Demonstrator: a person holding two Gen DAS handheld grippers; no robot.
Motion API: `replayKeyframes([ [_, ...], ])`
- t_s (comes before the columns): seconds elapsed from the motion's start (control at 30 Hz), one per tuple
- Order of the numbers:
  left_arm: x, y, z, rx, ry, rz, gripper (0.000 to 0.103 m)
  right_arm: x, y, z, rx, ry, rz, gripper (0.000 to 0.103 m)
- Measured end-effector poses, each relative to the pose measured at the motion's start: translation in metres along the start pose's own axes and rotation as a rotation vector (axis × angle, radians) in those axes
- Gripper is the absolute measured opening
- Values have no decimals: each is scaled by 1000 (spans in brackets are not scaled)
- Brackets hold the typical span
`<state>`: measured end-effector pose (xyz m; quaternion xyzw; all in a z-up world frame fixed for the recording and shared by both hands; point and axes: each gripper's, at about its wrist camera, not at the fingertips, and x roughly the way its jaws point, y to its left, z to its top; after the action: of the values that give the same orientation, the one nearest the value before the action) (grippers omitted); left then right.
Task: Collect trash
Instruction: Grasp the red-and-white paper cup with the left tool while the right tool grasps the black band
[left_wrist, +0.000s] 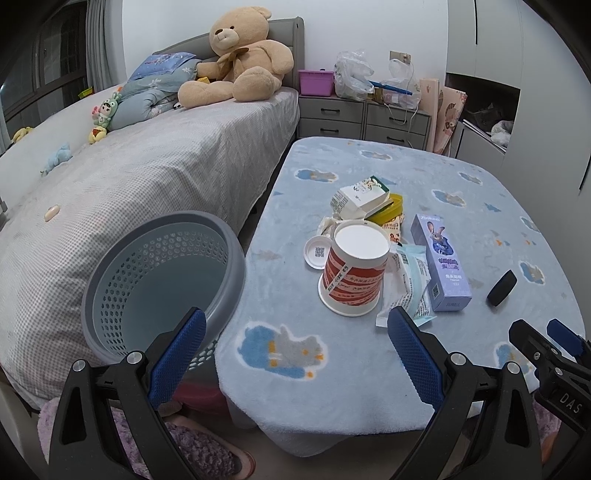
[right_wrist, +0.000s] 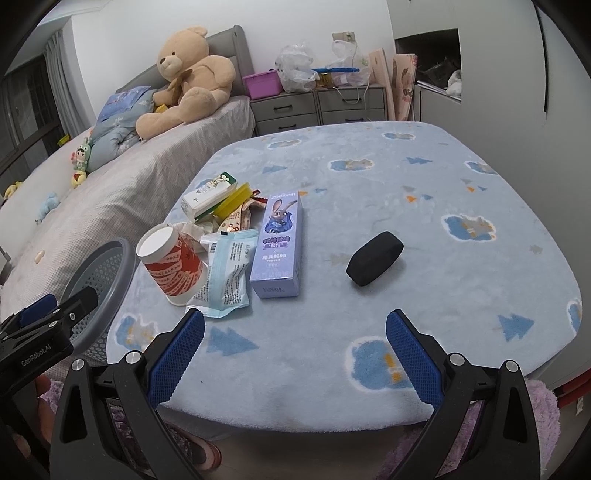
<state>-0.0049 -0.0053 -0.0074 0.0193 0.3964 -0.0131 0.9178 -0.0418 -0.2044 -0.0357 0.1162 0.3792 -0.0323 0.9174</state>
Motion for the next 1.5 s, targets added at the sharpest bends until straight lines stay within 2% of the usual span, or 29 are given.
replayKeyframes([
  [0.17,22,-2,-2,-4,17,-39,94,10,-15,0,14,4,3,97],
  [0.37,46,-12,2,-4,-4,-86,94,22,-36,3,31,19,-11,97],
  [0.77,97,-35,20,5,-9,-95,94,56,-65,0,107,91,33,97],
  [1.07,109,-44,25,19,-24,-92,93,64,-68,0,121,99,45,97],
  [1.13,107,-44,26,15,-35,-103,84,64,-68,0,121,98,45,97],
  [1.2,108,-45,25,21,-24,-110,64,64,-68,0,121,96,43,97],
  [1.23,110,-45,26,23,-12,-116,58,64,-68,0,121,96,44,97],
  [1.5,95,-40,24,8,-33,-132,58,66,-70,0,121,91,40,97],
])
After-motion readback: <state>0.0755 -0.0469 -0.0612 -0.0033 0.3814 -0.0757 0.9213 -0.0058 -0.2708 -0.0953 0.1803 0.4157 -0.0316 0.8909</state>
